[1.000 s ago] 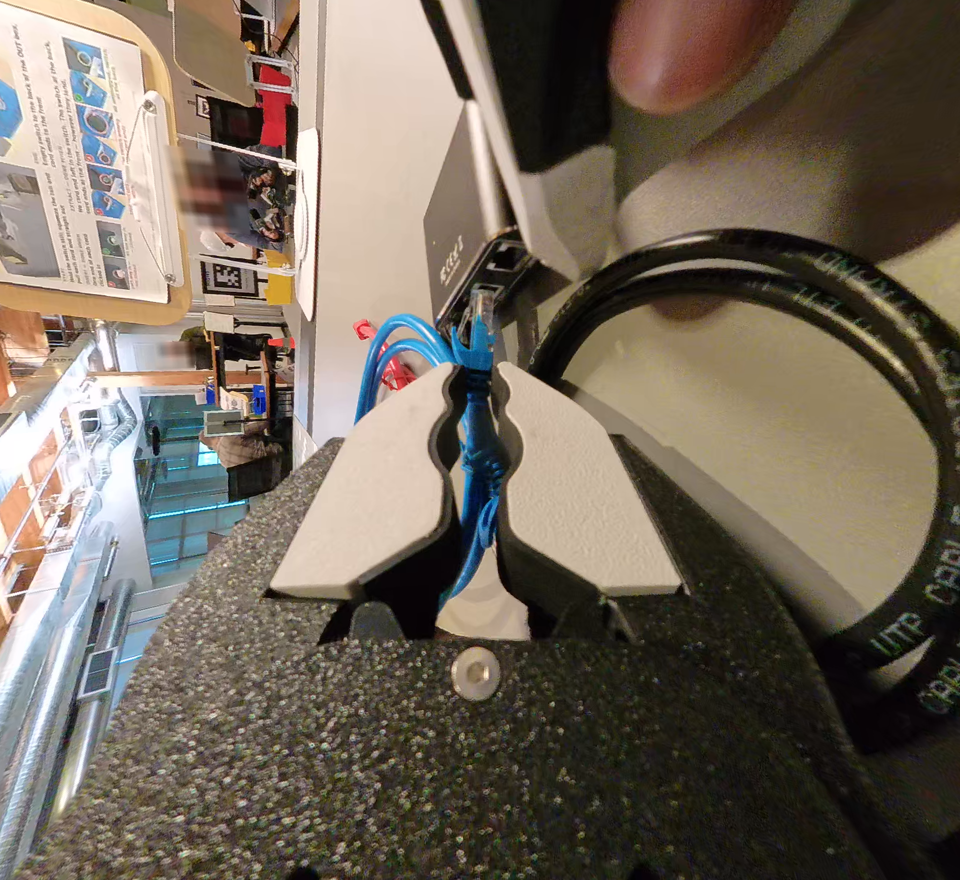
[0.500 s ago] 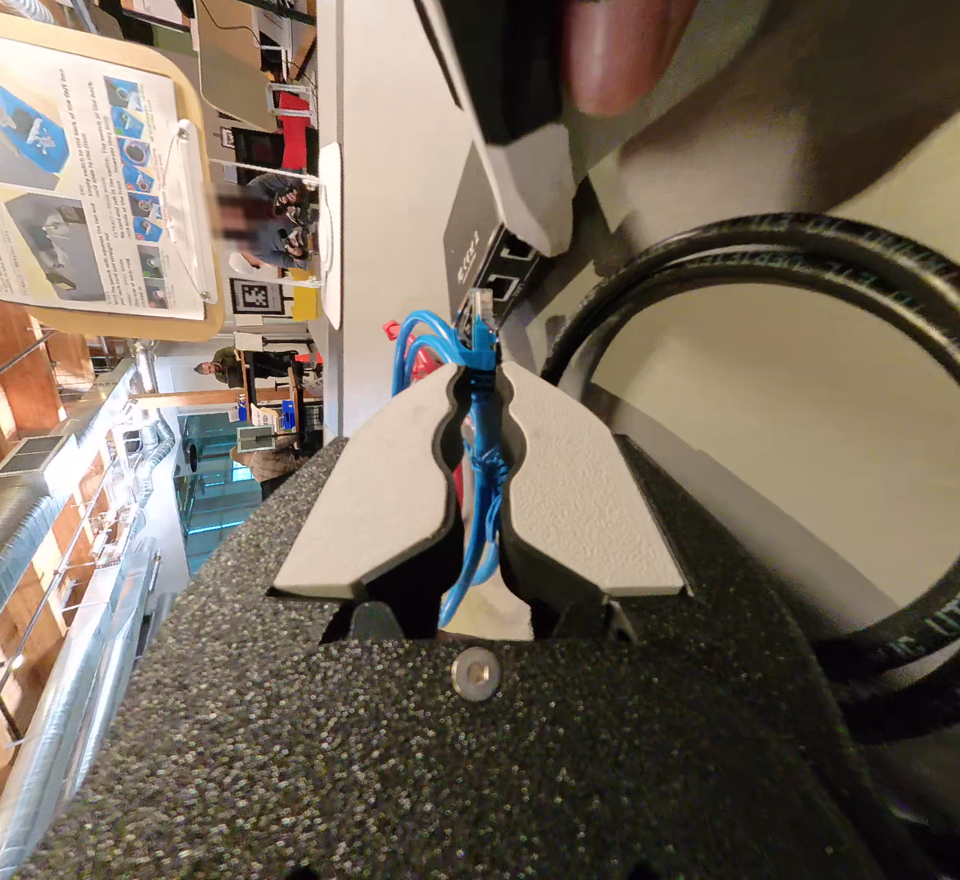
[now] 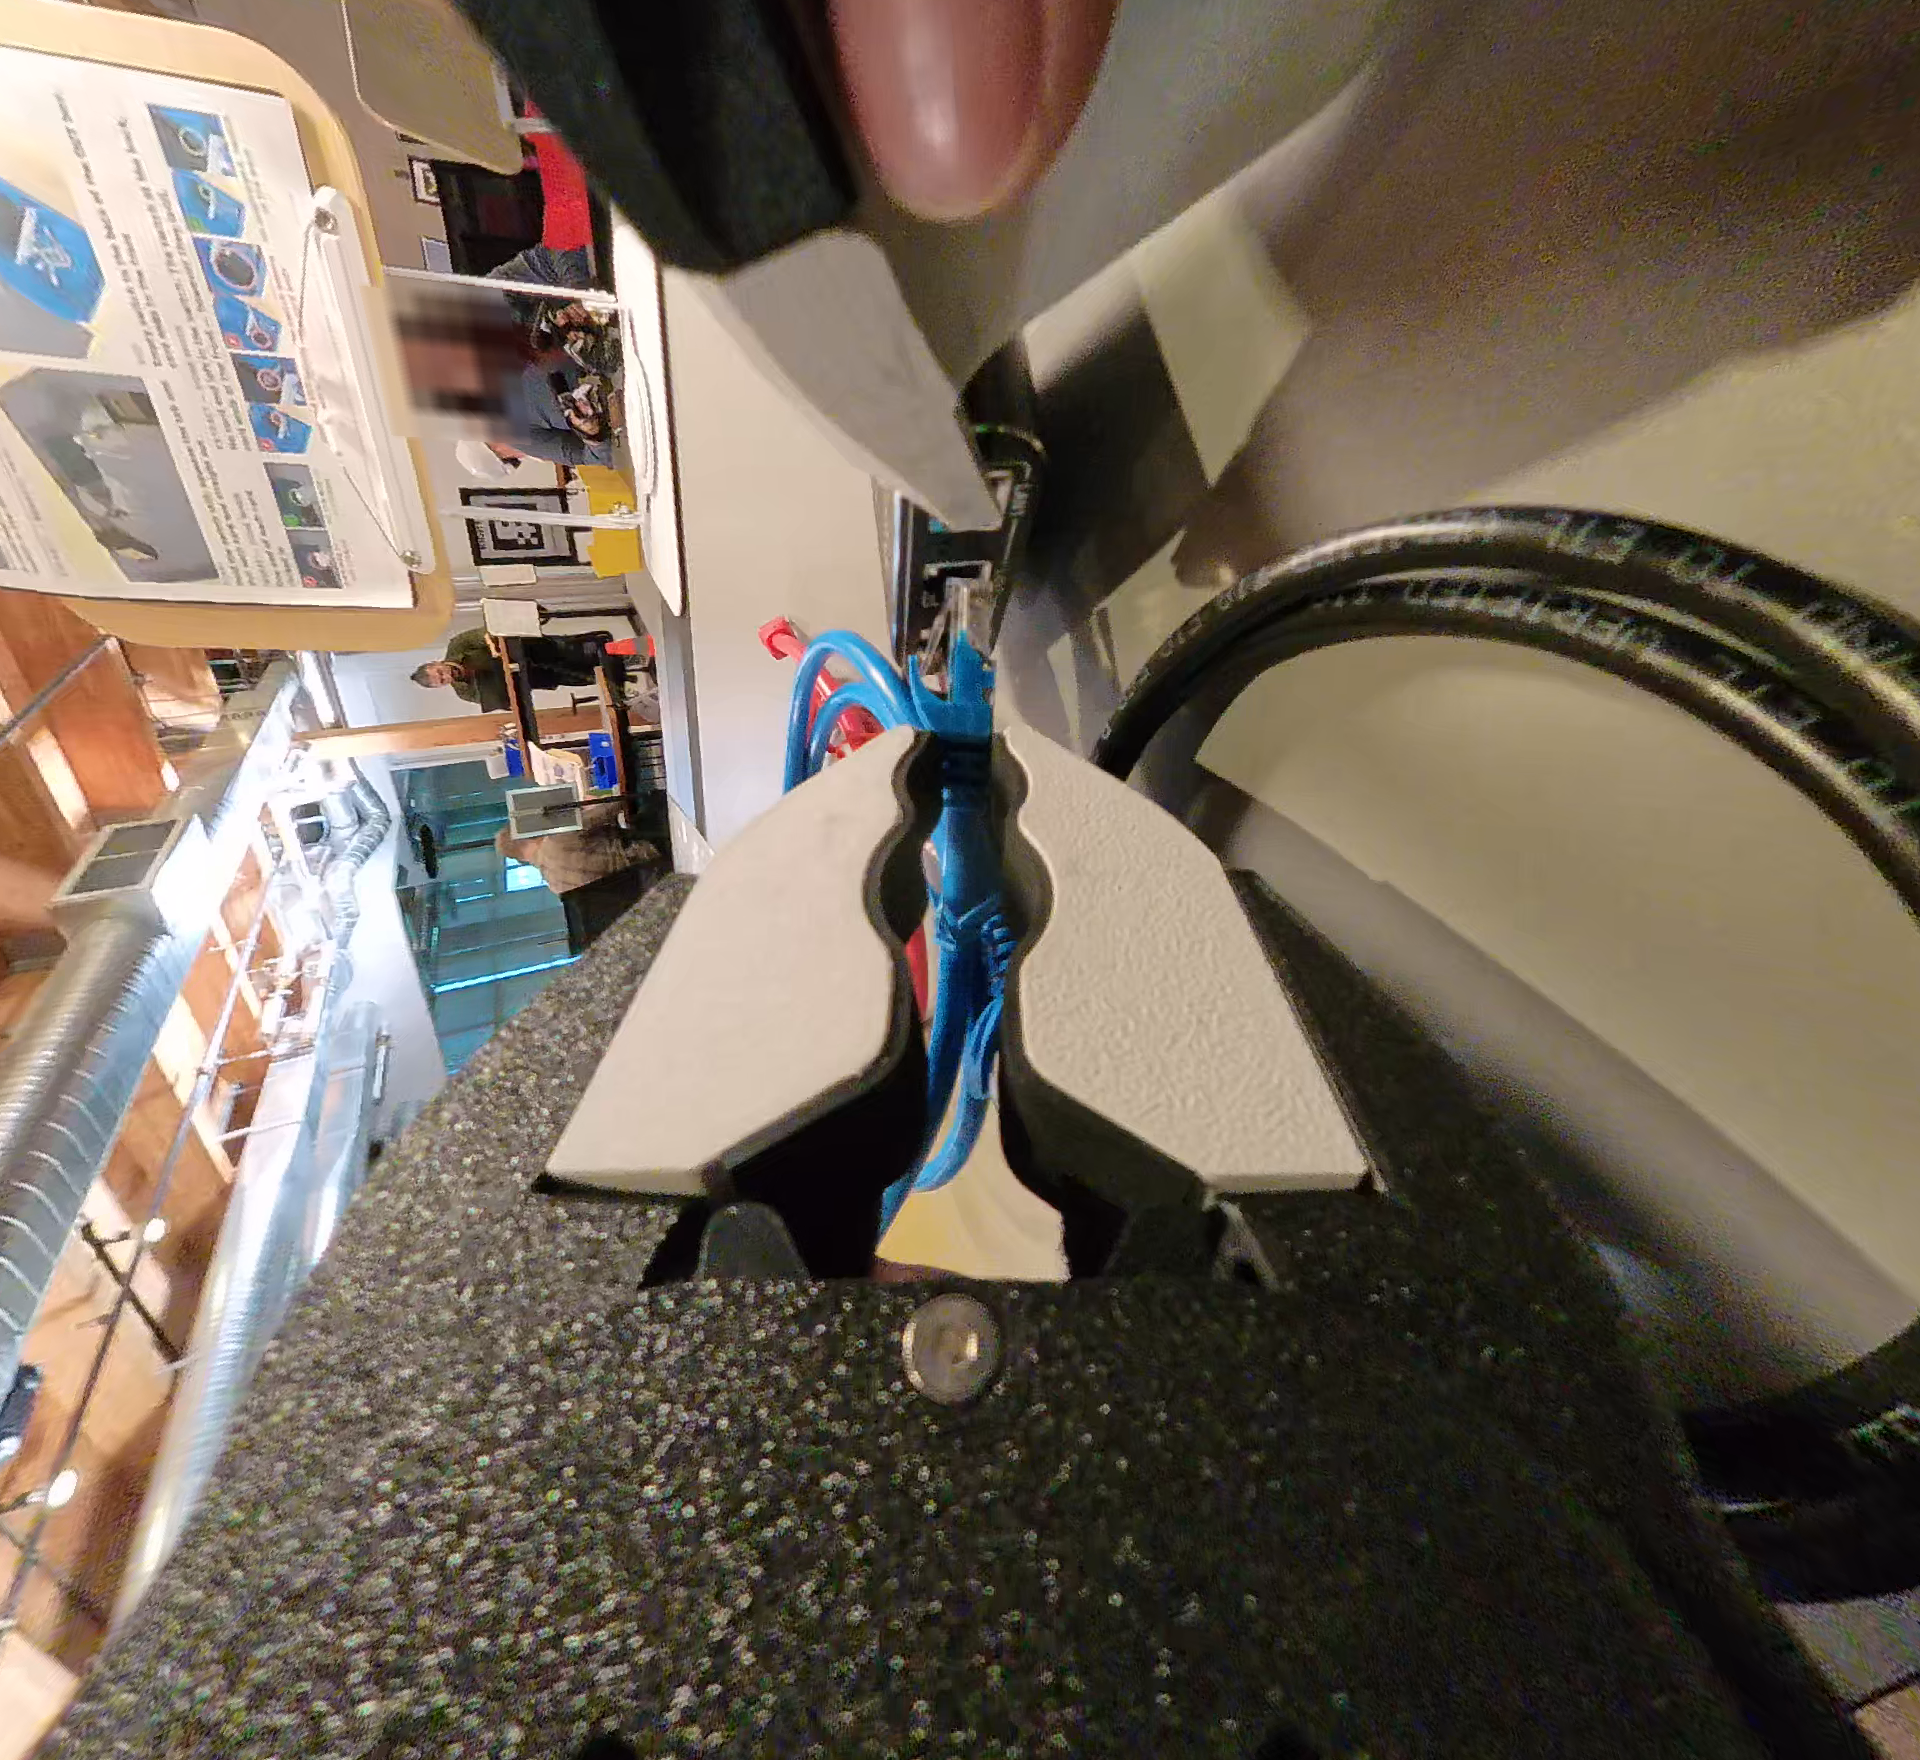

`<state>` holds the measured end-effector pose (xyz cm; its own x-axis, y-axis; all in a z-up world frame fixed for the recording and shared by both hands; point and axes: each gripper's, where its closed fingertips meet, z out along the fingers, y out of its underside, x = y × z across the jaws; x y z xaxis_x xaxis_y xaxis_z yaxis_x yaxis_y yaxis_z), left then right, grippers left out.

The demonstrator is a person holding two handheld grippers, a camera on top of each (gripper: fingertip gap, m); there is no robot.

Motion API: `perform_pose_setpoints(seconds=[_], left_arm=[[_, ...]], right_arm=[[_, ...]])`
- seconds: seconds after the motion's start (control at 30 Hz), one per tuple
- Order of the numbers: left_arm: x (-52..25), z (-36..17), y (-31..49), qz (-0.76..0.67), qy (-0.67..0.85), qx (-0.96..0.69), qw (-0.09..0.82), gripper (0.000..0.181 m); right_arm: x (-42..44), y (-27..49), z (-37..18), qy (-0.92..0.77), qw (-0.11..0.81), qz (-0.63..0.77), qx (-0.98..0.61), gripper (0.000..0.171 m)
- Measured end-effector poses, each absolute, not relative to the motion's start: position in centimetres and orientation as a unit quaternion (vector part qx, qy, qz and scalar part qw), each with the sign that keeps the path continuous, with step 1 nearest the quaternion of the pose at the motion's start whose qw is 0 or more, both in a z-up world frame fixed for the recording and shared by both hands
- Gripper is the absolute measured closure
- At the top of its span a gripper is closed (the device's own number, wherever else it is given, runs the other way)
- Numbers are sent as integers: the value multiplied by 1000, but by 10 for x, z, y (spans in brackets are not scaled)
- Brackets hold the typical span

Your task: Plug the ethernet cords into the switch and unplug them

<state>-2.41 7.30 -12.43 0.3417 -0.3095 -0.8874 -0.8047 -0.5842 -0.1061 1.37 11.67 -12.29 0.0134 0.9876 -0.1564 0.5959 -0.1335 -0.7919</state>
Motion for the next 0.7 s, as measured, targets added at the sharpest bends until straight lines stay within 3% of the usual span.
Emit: perform_pose_setpoints(seconds=[0.37, 0.5, 0.7], left_arm=[[-24, -125, 78, 461, 357, -757, 295, 172], [-29, -129, 81, 439, 345, -766, 317, 171], [-29, -129, 82, 423, 341, -767, 342, 171]], right_arm=[[11, 114, -115, -575, 249, 414, -660, 118], [12, 118, -110, -566, 259, 425, -657, 133], [13, 115, -115, -587, 258, 411, -648, 123]])
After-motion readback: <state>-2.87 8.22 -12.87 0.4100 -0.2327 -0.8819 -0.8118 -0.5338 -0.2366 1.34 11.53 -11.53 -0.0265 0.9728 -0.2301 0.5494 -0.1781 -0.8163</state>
